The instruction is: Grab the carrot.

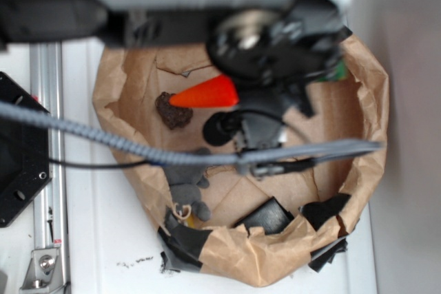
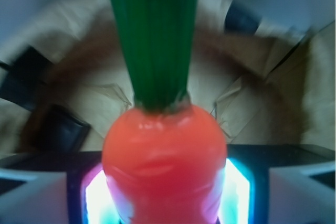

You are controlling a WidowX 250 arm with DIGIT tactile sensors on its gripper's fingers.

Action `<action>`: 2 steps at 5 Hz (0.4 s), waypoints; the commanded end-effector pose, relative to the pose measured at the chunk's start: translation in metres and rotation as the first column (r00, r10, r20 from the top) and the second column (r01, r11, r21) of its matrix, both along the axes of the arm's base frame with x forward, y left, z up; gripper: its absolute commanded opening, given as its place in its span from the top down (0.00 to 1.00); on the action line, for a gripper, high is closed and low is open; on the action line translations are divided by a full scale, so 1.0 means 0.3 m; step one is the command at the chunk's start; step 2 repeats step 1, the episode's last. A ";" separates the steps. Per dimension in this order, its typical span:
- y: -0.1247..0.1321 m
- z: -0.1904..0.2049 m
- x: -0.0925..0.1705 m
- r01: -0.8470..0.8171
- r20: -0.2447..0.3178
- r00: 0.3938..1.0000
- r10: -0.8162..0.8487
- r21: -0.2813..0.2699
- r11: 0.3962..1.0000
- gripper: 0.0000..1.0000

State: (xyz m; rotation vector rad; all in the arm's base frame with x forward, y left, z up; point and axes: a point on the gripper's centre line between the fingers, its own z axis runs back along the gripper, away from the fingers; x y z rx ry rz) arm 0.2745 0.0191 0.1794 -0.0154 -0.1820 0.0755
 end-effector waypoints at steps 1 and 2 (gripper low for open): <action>0.019 0.089 -0.008 0.007 0.052 0.999 -0.007 -0.013 1.000 1.00; 0.019 0.089 -0.008 0.007 0.052 0.999 -0.007 -0.013 1.000 1.00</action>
